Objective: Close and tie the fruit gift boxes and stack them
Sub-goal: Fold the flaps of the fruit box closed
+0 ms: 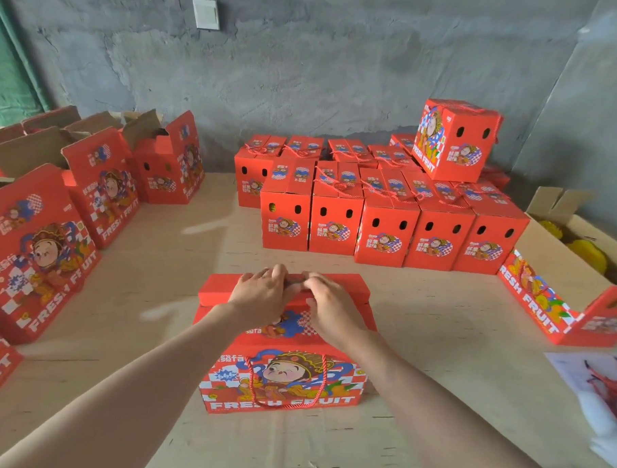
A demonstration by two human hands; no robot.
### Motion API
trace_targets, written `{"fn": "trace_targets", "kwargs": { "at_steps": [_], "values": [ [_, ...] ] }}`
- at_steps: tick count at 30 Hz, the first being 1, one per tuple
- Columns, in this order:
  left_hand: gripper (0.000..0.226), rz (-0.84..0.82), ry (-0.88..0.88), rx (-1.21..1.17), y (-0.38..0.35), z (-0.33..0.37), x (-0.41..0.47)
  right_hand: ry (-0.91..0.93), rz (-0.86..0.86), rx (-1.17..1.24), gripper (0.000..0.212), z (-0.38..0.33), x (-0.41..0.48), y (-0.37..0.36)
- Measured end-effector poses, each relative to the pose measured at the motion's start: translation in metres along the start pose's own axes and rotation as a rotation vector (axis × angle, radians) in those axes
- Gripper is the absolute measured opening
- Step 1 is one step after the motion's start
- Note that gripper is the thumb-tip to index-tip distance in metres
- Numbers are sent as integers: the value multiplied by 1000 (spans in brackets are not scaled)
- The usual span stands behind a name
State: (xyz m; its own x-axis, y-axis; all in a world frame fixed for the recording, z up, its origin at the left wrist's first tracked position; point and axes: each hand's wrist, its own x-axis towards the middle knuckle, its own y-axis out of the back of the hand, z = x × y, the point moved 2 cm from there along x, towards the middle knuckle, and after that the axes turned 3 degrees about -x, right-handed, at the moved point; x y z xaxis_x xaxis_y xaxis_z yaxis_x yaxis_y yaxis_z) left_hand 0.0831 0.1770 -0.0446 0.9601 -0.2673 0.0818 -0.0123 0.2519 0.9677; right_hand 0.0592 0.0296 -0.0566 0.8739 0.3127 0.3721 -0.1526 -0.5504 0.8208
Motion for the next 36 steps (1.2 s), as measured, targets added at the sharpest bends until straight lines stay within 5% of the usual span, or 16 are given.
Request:
{"fn": "trace_targets", "kwargs": {
  "at_steps": [5,11,17,22,27,29,33,36],
  "values": [
    [67,-131,-88,194,-8,-8,6,-80,8,-44,31,51,-19,38],
    [57,-58,-101,262,-13,-8,4,-136,-162,151,36,74,-18,51],
    [58,-129,-56,208,-7,-7,8,-123,-70,193,32,78,-18,46],
    [84,-342,-9,252,-5,15,32,-107,-13,210,32,72,-22,45],
    [90,-245,-130,153,-14,19,29,-132,3,161,31,74,-30,45],
    [86,-197,-147,161,-15,19,27,-222,-6,242,31,77,-33,44],
    [87,-160,-157,168,-15,19,25,-758,108,590,29,76,-26,40],
    [83,-151,-147,165,-15,20,24,-818,22,639,25,70,-18,34]
  ]
}}
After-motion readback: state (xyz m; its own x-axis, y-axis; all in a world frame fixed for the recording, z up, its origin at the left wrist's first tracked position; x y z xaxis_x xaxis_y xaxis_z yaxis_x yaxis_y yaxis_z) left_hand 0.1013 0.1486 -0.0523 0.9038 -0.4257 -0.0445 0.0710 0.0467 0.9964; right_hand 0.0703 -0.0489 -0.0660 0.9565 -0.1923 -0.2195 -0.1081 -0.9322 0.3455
